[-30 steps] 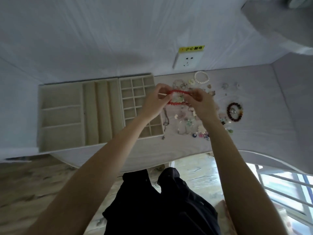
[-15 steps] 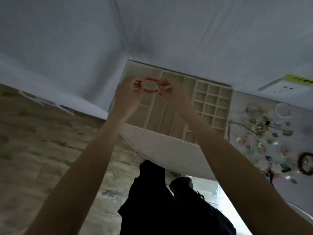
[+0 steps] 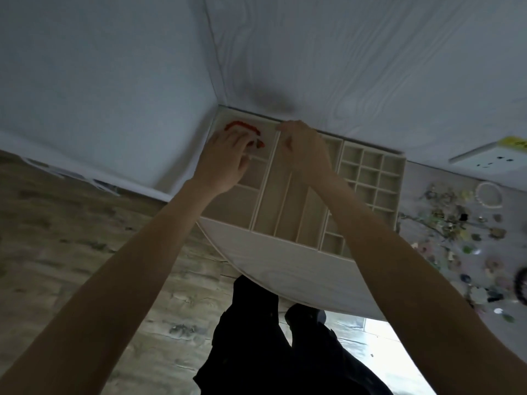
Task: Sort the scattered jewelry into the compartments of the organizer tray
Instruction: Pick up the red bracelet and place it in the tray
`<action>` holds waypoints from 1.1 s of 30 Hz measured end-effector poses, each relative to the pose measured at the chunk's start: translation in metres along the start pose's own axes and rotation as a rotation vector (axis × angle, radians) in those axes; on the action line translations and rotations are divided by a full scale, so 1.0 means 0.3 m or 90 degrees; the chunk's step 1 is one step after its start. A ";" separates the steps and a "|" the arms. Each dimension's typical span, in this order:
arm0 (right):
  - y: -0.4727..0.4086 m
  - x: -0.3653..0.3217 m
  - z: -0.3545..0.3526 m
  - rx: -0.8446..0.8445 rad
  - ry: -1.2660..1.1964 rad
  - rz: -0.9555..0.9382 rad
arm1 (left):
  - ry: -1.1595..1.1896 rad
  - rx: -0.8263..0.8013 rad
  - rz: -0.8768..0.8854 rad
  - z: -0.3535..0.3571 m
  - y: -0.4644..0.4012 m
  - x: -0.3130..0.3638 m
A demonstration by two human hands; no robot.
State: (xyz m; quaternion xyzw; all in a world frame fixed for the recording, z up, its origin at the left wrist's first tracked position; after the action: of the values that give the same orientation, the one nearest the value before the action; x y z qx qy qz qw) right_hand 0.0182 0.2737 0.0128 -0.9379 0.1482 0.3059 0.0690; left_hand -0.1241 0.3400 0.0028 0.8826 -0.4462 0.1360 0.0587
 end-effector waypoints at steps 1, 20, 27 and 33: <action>-0.019 -0.025 0.019 -0.020 0.030 -0.043 | -0.013 -0.024 -0.007 0.011 -0.004 -0.003; -0.142 -0.137 0.205 -0.187 0.425 -0.299 | -0.221 0.031 -0.036 0.028 0.049 -0.056; -0.160 -0.135 0.227 -0.246 0.491 -0.351 | -0.182 -0.026 -0.040 0.044 0.054 -0.079; -0.160 -0.130 0.211 -0.131 0.487 -0.335 | -0.193 -0.044 -0.059 0.055 0.050 -0.079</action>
State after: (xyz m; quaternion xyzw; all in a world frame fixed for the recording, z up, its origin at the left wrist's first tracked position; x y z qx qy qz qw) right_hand -0.0315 0.3423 -0.0128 -0.9909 -0.1108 -0.0765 -0.0082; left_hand -0.1464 0.3455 -0.0201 0.9102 -0.4130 -0.0165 0.0271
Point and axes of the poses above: each hand's wrist, its own y-axis away from the middle knuckle, its own z-axis out of the palm, x = y × z, the point moved 6 cm from there along -y, towards the middle knuckle, and after that the axes turned 2 degrees about -z, right-handed, at the moved point
